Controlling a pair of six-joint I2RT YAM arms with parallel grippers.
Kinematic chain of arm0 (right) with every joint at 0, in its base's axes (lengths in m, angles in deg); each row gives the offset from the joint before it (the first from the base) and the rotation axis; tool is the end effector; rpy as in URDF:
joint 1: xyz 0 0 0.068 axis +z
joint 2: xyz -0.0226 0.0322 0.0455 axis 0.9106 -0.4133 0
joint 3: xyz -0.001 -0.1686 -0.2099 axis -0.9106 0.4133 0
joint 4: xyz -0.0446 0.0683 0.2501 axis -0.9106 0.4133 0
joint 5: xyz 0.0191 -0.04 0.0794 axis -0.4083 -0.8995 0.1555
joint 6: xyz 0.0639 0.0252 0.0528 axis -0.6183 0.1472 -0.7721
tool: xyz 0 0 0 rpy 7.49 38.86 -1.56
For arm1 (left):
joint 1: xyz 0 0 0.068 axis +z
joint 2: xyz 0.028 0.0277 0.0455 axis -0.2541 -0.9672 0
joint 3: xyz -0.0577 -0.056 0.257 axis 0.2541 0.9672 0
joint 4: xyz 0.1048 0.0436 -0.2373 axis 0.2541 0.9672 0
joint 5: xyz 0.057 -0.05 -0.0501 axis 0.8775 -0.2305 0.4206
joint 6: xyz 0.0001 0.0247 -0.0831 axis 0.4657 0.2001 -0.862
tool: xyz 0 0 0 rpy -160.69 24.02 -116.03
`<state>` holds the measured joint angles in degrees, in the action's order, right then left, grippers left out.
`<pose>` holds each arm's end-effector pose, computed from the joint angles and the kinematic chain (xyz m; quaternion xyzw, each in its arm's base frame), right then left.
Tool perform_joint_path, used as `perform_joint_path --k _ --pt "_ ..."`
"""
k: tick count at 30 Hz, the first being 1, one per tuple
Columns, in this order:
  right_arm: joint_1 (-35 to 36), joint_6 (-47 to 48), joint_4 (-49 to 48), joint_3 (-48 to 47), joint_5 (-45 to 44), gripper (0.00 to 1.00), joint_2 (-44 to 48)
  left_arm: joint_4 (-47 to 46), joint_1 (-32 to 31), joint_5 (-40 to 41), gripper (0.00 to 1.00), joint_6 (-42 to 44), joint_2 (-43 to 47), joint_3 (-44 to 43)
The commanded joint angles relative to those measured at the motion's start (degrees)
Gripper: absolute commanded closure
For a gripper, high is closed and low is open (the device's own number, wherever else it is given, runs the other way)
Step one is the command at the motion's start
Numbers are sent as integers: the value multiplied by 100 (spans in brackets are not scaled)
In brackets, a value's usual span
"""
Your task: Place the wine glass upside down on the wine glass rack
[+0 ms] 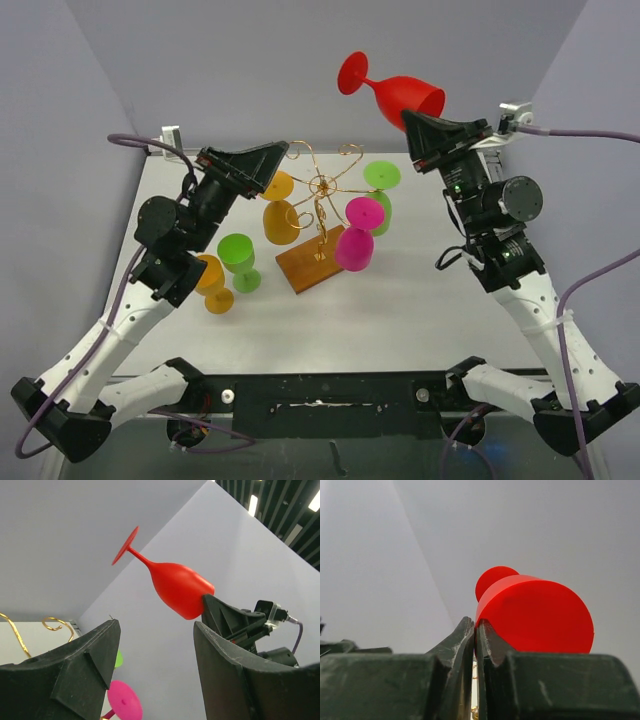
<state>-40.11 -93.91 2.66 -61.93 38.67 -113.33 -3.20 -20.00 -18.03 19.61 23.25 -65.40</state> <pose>0.2212 0.1056 0.5281 0.0076 0.5225 0.3790 0.7638 0.2092 -0.1447 0.4855 -0.0748 0.5192 -0.5781 0.6250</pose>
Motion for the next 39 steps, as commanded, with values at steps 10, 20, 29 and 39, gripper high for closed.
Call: perform_joint_path --k 10,20,29,39 --pt "2049 1372 -2347 -15 -516 100 -769 -758 16 341 42 -1432 -708 -773" --pt "2651 1545 -2685 210 -682 100 -861 -1116 11 1314 42 -1770 -673 -491" --pt "2843 1413 -2688 476 -536 100 -672 -1240 16 1401 45 -1796 -809 -579" --pt "2880 1134 -2666 582 -356 100 -603 -1558 12 1427 64 -1832 -896 -494"
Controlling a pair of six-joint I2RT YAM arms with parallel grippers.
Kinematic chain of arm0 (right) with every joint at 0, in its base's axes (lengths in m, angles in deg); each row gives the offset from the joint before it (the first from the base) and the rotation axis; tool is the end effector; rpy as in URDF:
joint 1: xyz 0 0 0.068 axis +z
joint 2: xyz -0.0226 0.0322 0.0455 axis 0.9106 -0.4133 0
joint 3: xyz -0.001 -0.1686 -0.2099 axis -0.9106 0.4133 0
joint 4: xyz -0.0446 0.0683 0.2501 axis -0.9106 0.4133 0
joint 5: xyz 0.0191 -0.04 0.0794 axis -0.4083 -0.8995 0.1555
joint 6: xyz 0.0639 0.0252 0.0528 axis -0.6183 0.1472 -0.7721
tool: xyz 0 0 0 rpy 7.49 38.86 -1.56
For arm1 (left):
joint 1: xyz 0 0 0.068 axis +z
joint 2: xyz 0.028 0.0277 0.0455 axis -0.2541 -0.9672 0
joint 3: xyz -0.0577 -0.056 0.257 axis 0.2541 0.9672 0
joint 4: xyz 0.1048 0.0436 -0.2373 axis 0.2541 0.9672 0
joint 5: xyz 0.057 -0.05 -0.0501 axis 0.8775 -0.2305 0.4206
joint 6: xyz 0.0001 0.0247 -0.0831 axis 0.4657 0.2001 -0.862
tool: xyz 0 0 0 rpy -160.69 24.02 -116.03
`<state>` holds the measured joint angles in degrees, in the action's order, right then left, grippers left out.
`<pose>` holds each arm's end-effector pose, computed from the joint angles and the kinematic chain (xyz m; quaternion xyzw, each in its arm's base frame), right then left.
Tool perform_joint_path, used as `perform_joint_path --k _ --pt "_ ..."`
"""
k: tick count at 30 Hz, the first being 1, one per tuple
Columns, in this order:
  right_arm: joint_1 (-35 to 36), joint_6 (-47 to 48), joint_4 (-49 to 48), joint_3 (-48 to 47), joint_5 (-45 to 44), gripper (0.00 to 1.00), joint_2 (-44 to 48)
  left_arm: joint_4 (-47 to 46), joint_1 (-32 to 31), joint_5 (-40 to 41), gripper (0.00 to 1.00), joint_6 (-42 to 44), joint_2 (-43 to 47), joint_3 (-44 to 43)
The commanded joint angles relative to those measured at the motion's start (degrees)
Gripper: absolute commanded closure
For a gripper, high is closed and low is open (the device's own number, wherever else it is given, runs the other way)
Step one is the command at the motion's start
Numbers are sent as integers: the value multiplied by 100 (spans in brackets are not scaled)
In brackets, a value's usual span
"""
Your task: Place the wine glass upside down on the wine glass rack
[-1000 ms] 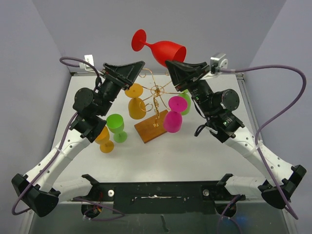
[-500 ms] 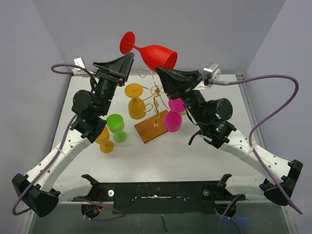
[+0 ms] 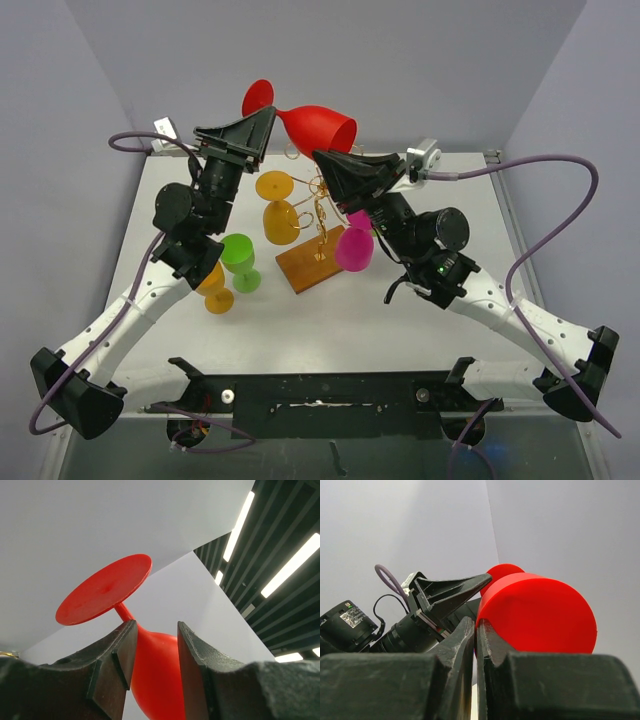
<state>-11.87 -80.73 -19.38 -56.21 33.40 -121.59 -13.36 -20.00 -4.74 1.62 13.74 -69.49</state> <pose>0.1774 0.2300 0.5053 -0.1184 0.4472 0.4769 0.7473 0.2498 -0.1514 0.4924 -0.2401 0.4342 -0.6455 0.5807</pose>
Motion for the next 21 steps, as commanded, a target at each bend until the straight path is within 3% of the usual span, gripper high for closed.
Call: perform_joint_path --k 1,21 --pt "60 -206 -471 19 176 100 228 -534 16 106 64 -47 61 -77" --pt "60 -42 -836 -15 208 100 43 -251 25 -7 54 -486 236 289"
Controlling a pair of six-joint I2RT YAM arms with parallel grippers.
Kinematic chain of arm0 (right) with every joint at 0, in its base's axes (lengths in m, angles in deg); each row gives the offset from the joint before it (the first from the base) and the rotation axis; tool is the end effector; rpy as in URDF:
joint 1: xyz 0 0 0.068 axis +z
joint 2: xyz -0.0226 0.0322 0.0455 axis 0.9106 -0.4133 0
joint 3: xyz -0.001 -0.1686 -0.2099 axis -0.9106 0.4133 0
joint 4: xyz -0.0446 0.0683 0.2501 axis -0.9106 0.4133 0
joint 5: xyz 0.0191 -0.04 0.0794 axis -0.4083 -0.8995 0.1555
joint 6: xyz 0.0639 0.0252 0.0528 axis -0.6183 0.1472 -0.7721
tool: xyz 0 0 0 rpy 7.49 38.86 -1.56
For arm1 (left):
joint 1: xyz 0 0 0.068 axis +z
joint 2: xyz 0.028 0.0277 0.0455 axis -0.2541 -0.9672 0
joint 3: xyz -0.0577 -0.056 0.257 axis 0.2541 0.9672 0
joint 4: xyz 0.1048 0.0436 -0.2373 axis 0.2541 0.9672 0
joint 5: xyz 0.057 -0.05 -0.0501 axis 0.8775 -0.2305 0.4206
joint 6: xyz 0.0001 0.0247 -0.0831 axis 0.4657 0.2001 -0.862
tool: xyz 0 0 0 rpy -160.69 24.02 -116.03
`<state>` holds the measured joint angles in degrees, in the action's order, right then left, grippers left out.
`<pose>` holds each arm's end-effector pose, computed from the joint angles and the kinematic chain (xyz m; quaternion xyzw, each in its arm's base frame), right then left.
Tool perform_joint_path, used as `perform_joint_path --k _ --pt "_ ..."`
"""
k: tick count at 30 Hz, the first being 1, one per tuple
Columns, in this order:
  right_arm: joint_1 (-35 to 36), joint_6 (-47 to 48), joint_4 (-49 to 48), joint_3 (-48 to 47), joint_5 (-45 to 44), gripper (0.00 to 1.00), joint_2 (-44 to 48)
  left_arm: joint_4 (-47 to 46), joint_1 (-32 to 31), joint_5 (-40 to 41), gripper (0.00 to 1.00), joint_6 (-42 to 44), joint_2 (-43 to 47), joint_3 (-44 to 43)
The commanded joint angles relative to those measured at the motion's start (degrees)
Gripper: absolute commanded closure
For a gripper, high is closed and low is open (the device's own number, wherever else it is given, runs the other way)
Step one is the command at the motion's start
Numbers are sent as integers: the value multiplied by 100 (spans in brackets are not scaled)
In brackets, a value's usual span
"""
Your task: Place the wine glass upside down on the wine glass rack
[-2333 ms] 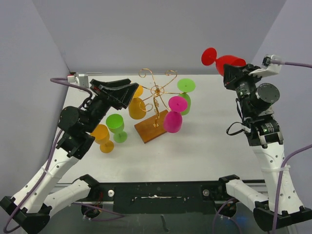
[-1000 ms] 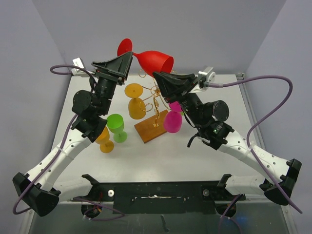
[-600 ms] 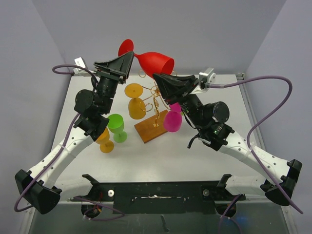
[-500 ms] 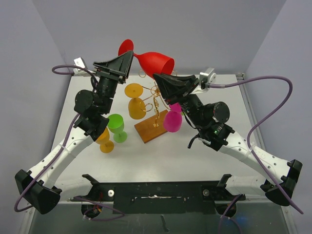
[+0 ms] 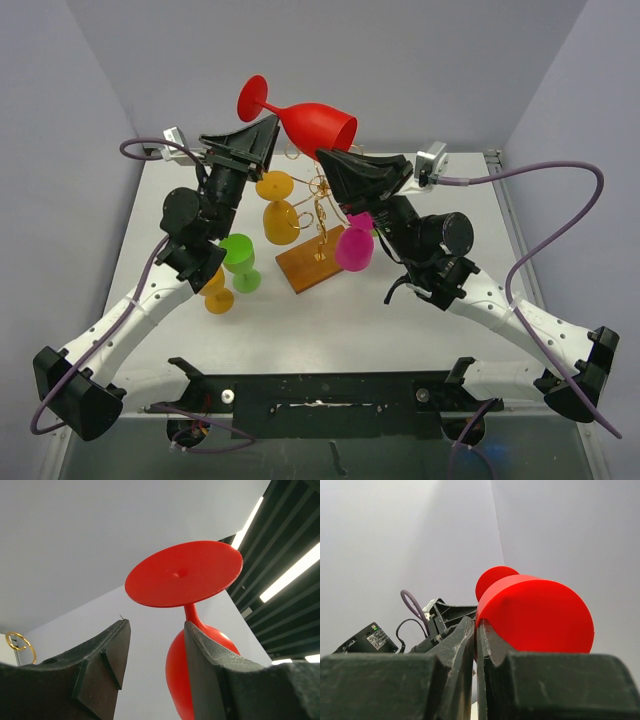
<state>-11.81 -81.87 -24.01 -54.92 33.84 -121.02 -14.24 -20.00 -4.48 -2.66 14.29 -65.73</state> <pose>0.1721 0.2243 0.5094 -0.1068 0.4187 0.4959 0.7532 0.2531 -0.1533 0.4723 -0.2626 0.4411 -0.6565 0.5527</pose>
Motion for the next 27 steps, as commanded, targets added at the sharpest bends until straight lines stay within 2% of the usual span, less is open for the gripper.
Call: perform_joint_path --k 1,10,13,15,27 --pt "48 60 -309 -141 201 100 -5 -174 23 -32 54 -32 183 -101" --pt "52 -85 -81 91 -25 100 194 -523 19 -112 53 -35 198 -1" --pt "52 -105 -40 51 26 100 168 -550 26 -104 61 -64 201 9" --pt "53 -115 -24 41 132 100 155 -508 25 -117 63 -44 183 -37" --pt "53 -271 195 132 476 100 288 -658 19 -15 62 -166 102 -79"
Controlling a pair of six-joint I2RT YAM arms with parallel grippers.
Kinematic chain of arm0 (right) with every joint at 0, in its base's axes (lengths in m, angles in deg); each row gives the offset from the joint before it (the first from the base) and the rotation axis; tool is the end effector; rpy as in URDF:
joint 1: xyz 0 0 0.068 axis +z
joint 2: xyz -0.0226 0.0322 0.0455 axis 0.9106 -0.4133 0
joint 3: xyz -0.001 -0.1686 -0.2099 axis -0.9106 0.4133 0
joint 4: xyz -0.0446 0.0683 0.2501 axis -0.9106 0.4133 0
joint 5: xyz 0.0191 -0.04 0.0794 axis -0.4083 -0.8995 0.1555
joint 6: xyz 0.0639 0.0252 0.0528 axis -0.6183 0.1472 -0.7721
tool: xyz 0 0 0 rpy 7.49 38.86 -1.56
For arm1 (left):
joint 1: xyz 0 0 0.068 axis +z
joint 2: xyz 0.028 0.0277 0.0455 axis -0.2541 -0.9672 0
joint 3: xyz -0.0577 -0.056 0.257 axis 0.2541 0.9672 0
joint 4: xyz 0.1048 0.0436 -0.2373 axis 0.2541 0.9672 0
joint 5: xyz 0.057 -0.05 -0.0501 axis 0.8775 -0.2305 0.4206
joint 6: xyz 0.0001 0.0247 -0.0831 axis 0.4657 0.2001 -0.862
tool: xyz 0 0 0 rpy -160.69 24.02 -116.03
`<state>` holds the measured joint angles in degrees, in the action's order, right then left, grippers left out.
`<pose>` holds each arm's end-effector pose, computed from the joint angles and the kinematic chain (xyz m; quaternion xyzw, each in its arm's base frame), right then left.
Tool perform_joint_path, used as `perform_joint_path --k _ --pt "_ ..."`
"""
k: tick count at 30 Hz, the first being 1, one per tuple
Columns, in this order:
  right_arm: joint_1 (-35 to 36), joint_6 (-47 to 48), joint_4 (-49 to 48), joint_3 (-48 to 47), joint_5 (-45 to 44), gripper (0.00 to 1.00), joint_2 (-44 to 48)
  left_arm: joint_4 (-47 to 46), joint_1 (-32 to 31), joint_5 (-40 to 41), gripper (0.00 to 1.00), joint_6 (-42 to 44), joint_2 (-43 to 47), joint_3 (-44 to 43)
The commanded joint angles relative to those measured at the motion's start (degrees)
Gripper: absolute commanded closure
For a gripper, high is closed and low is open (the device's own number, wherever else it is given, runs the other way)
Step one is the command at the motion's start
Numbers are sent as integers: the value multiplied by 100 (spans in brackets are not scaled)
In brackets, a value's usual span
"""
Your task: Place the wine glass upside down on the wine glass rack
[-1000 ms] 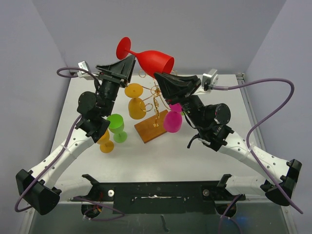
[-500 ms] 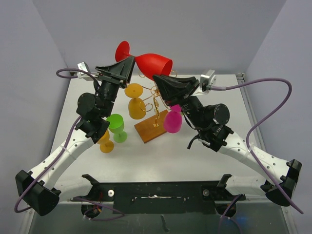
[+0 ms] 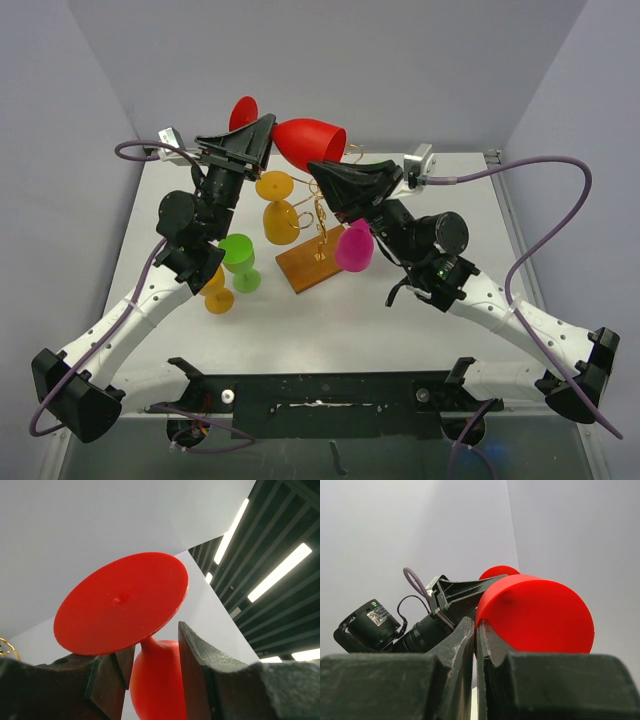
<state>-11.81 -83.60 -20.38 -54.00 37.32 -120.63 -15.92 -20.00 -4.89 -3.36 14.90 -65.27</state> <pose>0.1718 0.2316 0.4979 -0.1370 0.4426 0.5086 0.7257 0.2488 -0.1509 0.4760 -0.2588 0.4274 -0.6686 0.5507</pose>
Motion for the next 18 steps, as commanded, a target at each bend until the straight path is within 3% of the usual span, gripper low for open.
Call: perform_joint_path --k 1,9,14,18 --pt "53 -125 -175 69 122 100 262 -532 24 26 63 -114 38 -112" --pt "52 -301 -175 146 82 95 226 -644 20 47 80 -163 87 -27" --pt "49 -381 -117 162 76 90 269 -688 22 30 100 -154 124 38" --pt "51 -431 75 189 -2 79 414 -669 24 22 100 18 181 65"
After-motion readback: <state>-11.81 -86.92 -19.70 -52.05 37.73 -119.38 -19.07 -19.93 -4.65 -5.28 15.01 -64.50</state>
